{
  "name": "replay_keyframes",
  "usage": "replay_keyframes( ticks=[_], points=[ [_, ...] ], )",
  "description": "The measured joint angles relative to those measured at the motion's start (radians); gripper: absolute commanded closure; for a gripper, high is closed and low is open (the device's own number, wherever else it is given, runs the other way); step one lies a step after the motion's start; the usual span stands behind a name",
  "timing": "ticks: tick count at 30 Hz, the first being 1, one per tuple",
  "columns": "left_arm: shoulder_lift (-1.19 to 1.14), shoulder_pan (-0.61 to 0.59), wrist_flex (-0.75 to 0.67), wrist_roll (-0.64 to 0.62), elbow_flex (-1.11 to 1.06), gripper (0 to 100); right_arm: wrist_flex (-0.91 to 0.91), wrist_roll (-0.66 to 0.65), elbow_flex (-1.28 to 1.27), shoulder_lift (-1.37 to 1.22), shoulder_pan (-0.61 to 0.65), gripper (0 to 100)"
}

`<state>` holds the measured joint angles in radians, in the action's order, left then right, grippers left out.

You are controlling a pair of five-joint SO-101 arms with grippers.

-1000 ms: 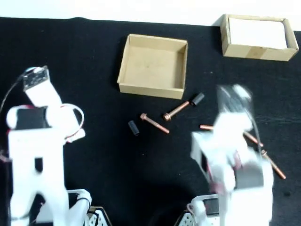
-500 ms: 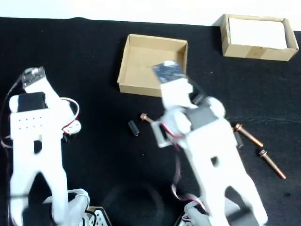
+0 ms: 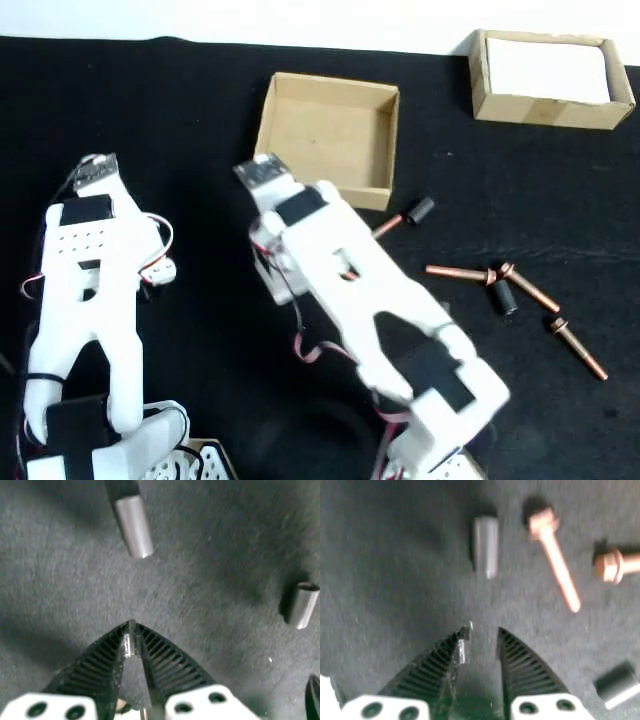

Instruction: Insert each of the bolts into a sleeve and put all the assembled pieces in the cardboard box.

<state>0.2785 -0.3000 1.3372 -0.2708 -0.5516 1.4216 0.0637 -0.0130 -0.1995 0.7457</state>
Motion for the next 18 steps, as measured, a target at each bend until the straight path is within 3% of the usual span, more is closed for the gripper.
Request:
replay_keyframes(
  ticks=[18],
  points=[
    [-0.003,-0.002,-0.341,0.003,-0.222,99,0.068,-0.112,0.474,-0.477,-0.018,87.9]
  ],
)
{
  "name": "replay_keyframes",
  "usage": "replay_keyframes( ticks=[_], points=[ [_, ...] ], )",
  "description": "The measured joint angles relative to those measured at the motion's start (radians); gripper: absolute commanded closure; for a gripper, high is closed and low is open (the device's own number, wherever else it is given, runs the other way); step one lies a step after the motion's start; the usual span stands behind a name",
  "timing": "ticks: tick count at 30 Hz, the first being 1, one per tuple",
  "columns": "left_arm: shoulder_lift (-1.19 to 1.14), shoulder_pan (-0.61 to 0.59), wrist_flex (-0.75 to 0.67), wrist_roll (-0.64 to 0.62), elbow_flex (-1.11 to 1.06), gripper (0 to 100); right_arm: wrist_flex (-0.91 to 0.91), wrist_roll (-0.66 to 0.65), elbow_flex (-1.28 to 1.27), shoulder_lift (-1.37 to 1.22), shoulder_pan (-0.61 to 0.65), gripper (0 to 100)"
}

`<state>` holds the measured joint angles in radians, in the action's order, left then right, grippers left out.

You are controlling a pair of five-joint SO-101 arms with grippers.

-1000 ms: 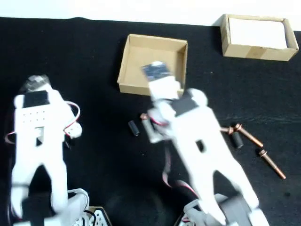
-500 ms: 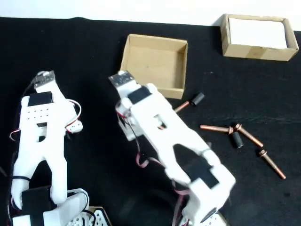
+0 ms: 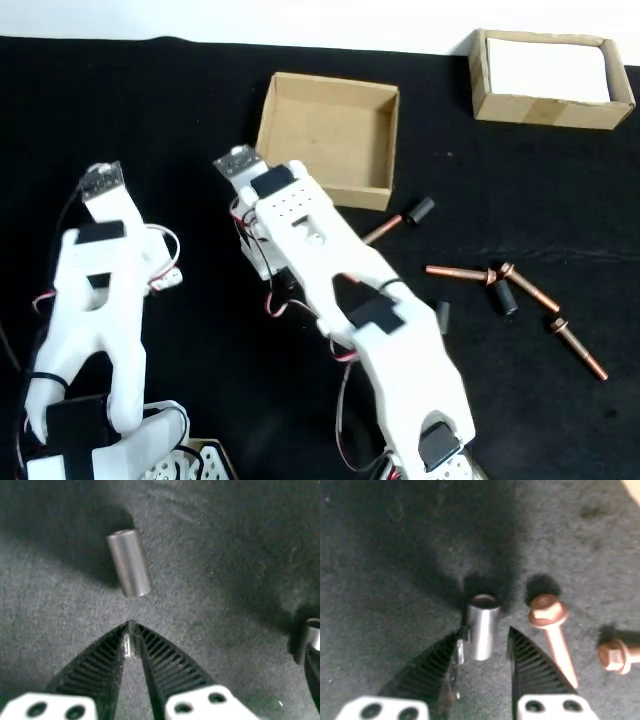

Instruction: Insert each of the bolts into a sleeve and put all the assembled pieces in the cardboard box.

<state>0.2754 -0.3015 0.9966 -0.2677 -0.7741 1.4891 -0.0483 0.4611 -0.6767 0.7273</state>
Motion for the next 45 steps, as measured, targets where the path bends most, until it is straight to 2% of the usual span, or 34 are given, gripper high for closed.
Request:
replay_keyframes(
  ticks=[8,10,12,16,22,25,29,32,37,41,45],
  points=[
    [0.000,-0.032,-0.083,0.002,-0.009,99,0.037,0.028,0.078,-0.114,0.000,88.4],
    [0.000,-0.035,-0.086,0.002,-0.009,99,0.040,0.031,0.091,-0.127,0.000,91.2],
    [0.000,-0.037,-0.086,0.002,-0.014,99,0.041,0.031,0.100,-0.137,-0.002,98.8],
    [0.000,-0.038,-0.100,0.002,-0.037,99,0.048,0.031,0.126,-0.144,-0.008,99.1],
    [0.000,-0.038,-0.203,0.002,-0.103,99,0.204,0.032,0.295,-0.146,-0.017,99.1],
    [0.000,-0.009,-0.210,0.002,-0.109,99,0.250,0.032,0.374,-0.060,-0.054,99.1],
    [0.043,0.041,-0.071,0.002,-0.040,99,0.261,0.032,0.321,0.155,-0.118,99.1],
    [0.091,0.101,0.137,0.002,0.117,99,0.261,0.032,0.164,0.359,-0.143,99.1],
    [0.075,0.293,0.460,0.003,0.459,99,0.264,0.032,-0.186,0.718,-0.249,99.1],
    [-0.040,0.470,0.588,-0.038,0.677,99,0.264,0.026,-0.422,0.984,-0.428,99.1],
    [-0.235,0.582,0.605,-0.169,0.796,99,0.236,-0.026,-0.652,1.197,-0.620,99.1]
  ],
)
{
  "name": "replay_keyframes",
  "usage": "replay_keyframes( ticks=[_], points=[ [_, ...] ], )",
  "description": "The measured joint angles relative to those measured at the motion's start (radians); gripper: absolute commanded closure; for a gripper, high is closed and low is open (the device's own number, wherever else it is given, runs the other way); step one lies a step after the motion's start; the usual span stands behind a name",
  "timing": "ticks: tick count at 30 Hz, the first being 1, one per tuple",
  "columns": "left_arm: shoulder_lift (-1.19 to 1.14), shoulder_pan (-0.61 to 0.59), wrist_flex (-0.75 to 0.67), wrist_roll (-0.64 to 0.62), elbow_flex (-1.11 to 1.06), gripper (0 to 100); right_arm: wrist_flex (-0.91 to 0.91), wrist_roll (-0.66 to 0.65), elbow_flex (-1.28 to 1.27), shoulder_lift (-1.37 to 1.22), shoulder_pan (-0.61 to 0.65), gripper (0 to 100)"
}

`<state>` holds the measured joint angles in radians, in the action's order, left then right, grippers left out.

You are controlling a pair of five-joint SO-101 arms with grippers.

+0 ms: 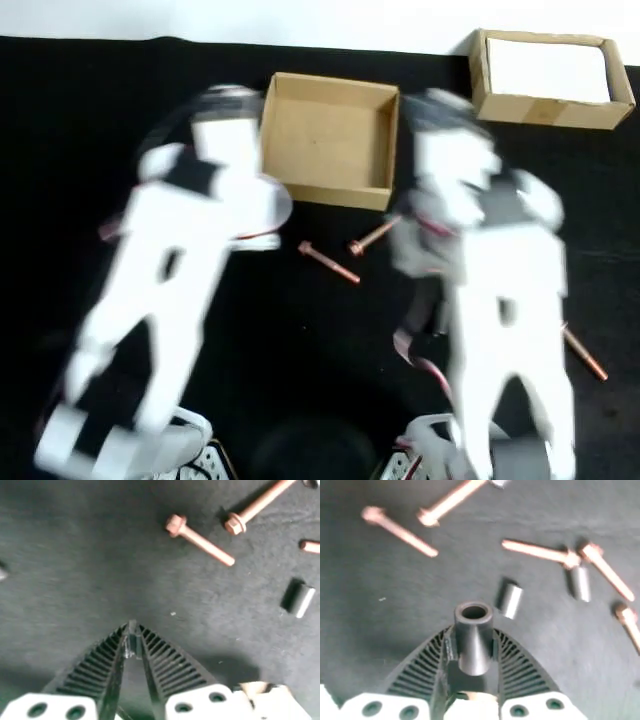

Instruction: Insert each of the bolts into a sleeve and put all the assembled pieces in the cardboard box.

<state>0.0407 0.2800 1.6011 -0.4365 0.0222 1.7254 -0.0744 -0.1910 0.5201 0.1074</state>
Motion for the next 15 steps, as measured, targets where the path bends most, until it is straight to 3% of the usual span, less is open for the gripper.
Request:
replay_keyframes(
  ticks=[4,10,15],
  points=[
    [-0.267,0.037,-0.002,-0.153,0.115,96,-0.069,-0.049,-0.232,0.176,-0.124,99.1],
    [-0.651,0.043,0.044,-0.307,0.356,70,-0.130,-0.068,-0.474,0.367,-0.157,99.1],
    [-0.824,0.072,0.133,-0.376,0.571,71,-0.175,-0.071,-0.557,0.417,-0.157,99.1]
  ],
)
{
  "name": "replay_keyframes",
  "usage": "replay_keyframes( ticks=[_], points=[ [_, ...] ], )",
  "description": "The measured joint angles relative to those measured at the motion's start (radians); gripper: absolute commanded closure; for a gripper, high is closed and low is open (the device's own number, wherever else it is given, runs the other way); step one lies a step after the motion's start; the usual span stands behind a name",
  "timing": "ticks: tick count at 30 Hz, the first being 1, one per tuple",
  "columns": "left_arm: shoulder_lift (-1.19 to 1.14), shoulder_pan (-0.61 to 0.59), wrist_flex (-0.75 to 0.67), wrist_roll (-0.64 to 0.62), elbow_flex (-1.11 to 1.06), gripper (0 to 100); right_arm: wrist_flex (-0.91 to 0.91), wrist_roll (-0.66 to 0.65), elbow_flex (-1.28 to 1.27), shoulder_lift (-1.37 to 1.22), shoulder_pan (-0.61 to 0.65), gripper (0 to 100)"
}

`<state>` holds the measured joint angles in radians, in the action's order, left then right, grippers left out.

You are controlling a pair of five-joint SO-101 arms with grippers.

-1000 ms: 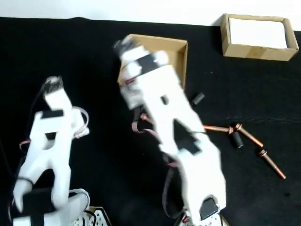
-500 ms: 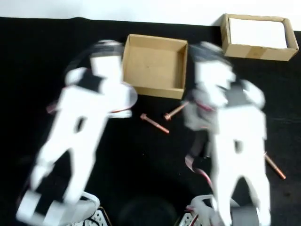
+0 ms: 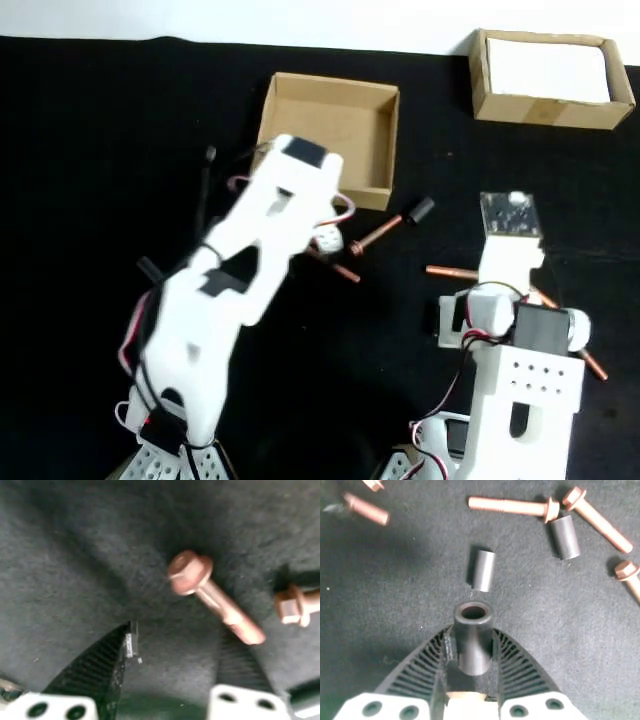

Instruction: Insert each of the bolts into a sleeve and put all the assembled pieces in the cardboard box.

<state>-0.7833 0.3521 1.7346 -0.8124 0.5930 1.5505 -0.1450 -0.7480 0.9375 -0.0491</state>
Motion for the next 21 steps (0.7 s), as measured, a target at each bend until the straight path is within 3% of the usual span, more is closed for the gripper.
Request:
replay_keyframes(
  ticks=[8,21],
  points=[
    [-0.064,0.011,0.011,-0.064,0.143,76,-0.026,-0.003,-0.015,0.008,-0.005,99.1],
    [-0.075,-0.006,-0.023,-0.066,0.152,77,-0.026,-0.064,-0.015,0.008,-0.003,99.1]
  ],
)
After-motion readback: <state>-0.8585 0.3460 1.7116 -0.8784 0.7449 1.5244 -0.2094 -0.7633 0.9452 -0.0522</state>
